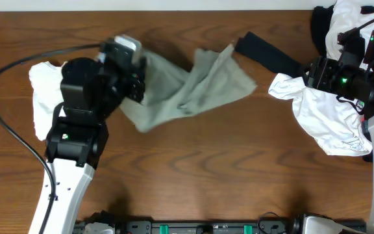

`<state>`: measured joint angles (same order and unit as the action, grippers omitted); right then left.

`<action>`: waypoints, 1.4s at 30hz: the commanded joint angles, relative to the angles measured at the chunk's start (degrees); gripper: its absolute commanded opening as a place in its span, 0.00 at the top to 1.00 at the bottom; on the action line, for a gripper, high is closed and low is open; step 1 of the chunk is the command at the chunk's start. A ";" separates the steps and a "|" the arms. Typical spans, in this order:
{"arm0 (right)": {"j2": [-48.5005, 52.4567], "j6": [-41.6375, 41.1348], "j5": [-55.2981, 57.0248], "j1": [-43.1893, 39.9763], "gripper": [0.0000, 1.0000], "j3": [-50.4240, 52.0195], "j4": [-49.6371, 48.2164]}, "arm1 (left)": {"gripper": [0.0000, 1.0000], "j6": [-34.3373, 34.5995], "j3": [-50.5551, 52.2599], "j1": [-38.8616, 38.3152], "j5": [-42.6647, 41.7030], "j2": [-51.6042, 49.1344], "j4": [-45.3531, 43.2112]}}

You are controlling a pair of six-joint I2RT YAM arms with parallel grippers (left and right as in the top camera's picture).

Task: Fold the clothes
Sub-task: 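Grasp the pants' left end with the left gripper near the white shirt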

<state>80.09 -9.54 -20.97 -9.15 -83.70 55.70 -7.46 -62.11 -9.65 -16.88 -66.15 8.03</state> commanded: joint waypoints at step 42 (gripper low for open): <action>16.24 9.14 -14.03 29.24 0.15 -0.55 -14.84 | 0.94 12.52 -3.98 3.10 17.59 14.97 9.84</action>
<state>96.40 0.62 -33.23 18.15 -83.70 40.97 3.66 -64.79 -6.52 1.69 -51.68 18.74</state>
